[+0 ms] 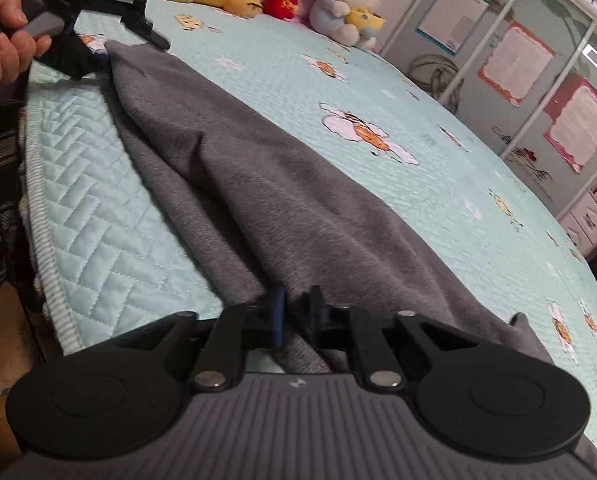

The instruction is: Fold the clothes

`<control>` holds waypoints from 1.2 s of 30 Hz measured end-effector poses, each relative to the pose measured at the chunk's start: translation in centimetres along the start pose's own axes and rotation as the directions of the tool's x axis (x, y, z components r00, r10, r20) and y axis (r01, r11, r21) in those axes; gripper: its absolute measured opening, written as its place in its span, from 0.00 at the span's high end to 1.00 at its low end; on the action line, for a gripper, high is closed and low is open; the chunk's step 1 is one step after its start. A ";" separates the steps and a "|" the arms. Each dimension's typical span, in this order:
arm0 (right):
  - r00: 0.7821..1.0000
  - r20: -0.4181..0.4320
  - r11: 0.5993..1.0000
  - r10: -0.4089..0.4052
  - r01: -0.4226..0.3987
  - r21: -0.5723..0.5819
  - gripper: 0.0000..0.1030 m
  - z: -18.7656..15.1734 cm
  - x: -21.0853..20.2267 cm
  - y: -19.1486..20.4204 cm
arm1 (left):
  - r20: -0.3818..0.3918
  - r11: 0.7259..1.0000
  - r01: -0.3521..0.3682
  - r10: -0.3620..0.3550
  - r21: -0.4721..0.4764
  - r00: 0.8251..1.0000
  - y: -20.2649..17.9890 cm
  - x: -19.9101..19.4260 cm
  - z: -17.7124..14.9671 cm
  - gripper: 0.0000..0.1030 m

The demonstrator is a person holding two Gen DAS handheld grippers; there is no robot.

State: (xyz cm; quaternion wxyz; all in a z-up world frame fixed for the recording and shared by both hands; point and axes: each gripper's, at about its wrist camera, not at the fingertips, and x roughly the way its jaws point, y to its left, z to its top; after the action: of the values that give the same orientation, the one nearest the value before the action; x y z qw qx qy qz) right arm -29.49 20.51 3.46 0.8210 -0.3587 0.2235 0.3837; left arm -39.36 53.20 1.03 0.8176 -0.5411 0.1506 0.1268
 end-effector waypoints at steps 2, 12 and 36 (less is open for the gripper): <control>1.000 -0.023 1.000 -0.010 0.010 0.002 0.93 0.0 0.1 -0.1 | -0.011 1.000 0.005 -0.005 0.014 1.000 0.1 0.3 0.3 0.58; 0.996 0.046 0.995 0.074 -0.077 0.070 0.81 3.1 -2.3 0.3 | -0.067 0.999 0.007 -0.010 -0.045 0.998 1.7 0.2 2.3 0.53; 0.904 0.243 0.645 0.350 -0.421 0.638 0.92 12.8 10.9 -1.5 | 0.056 0.992 -0.088 0.093 -0.092 0.994 5.0 -3.5 4.1 0.34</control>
State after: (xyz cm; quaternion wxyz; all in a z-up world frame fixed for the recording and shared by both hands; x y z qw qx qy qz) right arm -20.52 34.73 5.30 0.8031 0.0400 0.3782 0.4586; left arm -43.95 58.77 -0.29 0.7902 -0.5656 0.1447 0.1865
